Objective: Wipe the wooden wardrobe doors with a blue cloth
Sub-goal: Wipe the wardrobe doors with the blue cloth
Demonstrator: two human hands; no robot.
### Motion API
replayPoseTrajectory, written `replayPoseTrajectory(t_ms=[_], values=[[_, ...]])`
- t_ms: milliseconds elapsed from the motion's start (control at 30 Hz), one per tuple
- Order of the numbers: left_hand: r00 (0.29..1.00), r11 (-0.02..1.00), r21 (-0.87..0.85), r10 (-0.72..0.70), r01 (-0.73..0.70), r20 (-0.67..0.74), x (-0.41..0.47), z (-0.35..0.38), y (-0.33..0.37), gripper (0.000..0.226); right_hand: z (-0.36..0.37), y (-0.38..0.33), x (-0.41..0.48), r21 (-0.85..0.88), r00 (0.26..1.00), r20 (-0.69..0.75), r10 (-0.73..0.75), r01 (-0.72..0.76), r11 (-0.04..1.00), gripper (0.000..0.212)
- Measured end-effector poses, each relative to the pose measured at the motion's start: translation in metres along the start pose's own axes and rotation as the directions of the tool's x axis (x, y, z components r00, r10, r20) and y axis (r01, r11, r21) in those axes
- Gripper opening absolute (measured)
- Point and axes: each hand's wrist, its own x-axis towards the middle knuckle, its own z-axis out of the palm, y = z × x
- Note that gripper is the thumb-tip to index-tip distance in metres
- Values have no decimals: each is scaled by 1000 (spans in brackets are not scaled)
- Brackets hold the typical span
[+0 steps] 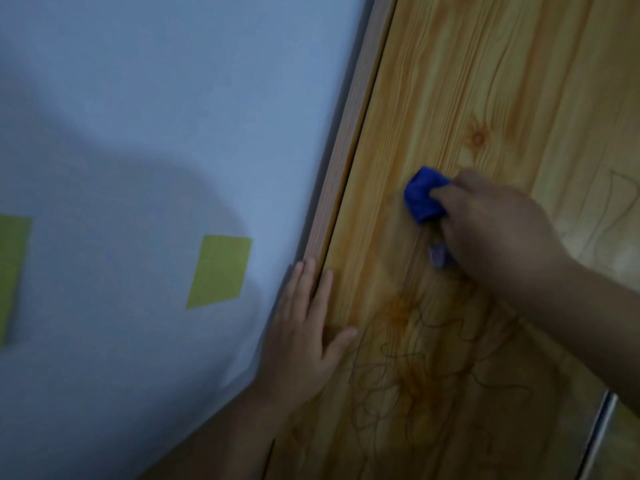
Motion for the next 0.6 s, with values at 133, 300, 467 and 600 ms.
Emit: replayPoseTrajectory(t_ms=[133, 300, 467, 600], values=[[998, 998, 22, 51, -52, 27, -18, 10, -14, 77, 5, -10, 11, 17, 1000, -25, -14, 14, 1000, 18], [990, 985, -104, 133, -137, -40, -15, 18, -28, 67, 46, -83, -49, 146, 977, 130, -170, 151, 978, 39], [976, 974, -84, 206, -211, -64, -14, 23, -37, 68, 69, -122, -111, 248, 934, 141, -328, 287, 925, 32], [974, 970, -102, 216, -221, -64, -14, 24, -38, 65, 81, -132, -145, 288, 897, 159, -413, 358, 888, 19]])
